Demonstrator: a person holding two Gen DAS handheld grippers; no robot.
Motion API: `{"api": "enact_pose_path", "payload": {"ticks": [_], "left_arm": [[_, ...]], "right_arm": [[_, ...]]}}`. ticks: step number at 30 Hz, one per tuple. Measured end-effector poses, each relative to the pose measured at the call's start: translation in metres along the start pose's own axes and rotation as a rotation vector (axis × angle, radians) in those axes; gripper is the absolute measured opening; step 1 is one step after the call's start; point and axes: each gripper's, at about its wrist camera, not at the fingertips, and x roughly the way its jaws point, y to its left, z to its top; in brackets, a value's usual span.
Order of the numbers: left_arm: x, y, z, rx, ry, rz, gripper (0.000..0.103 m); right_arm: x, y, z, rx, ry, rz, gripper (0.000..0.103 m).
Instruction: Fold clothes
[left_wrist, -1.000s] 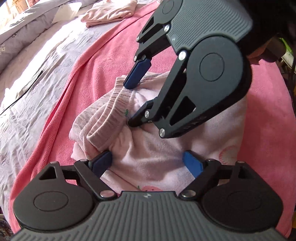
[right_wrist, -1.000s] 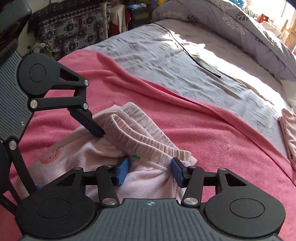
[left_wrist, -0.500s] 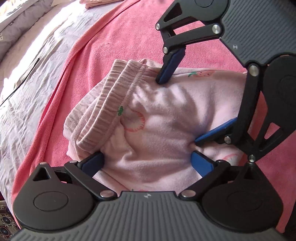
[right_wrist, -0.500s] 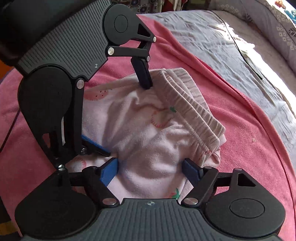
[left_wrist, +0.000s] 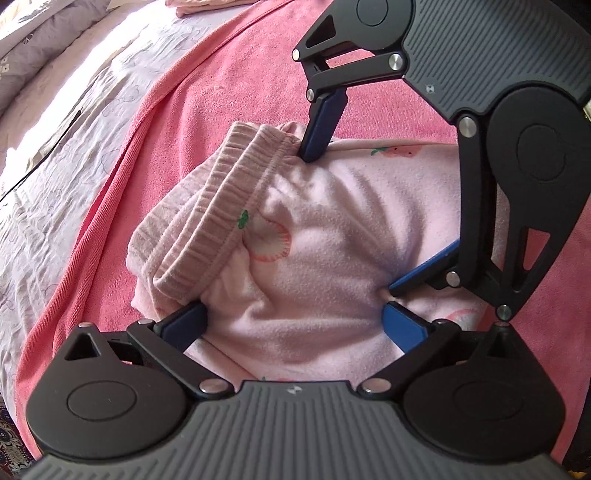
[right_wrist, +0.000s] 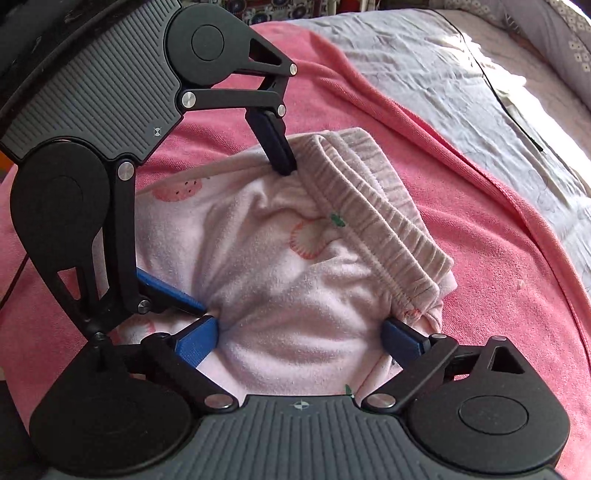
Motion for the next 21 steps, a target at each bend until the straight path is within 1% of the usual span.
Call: {"api": "enact_pose_path", "payload": {"ticks": [2, 4, 8, 11, 12, 14, 15, 16, 21], "left_arm": [[0.0, 0.003, 0.0, -0.007, -0.001, -0.004, 0.102], [0.0, 0.004, -0.001, -0.01, -0.003, -0.002, 0.102], [0.001, 0.008, -0.002, -0.012, -0.017, -0.004, 0.102], [0.001, 0.012, -0.005, -0.015, -0.035, -0.005, 0.102], [0.001, 0.013, -0.006, -0.016, -0.04, -0.005, 0.102], [0.002, 0.014, -0.006, -0.014, -0.047, -0.002, 0.102], [0.003, 0.015, -0.007, -0.013, -0.05, 0.0, 0.102], [0.003, 0.016, -0.007, -0.014, -0.055, 0.002, 0.102], [0.001, 0.021, -0.012, -0.025, -0.092, 0.016, 0.103]], "right_arm": [[-0.005, 0.001, 0.003, -0.019, 0.022, 0.011, 0.093], [-0.014, 0.002, 0.006, -0.063, 0.034, 0.013, 0.084], [-0.03, 0.011, 0.01, -0.226, 0.044, 0.003, 0.082], [-0.025, 0.019, 0.013, -0.338, 0.072, -0.005, 0.082], [-0.021, 0.022, 0.014, -0.367, 0.086, -0.005, 0.082], [-0.009, 0.023, 0.015, -0.356, 0.098, 0.02, 0.091], [-0.003, 0.024, 0.016, -0.344, 0.103, 0.034, 0.099], [-0.001, 0.024, 0.015, -0.335, 0.101, 0.039, 0.103], [-0.006, 0.025, 0.006, -0.315, 0.072, 0.033, 0.103]]}}
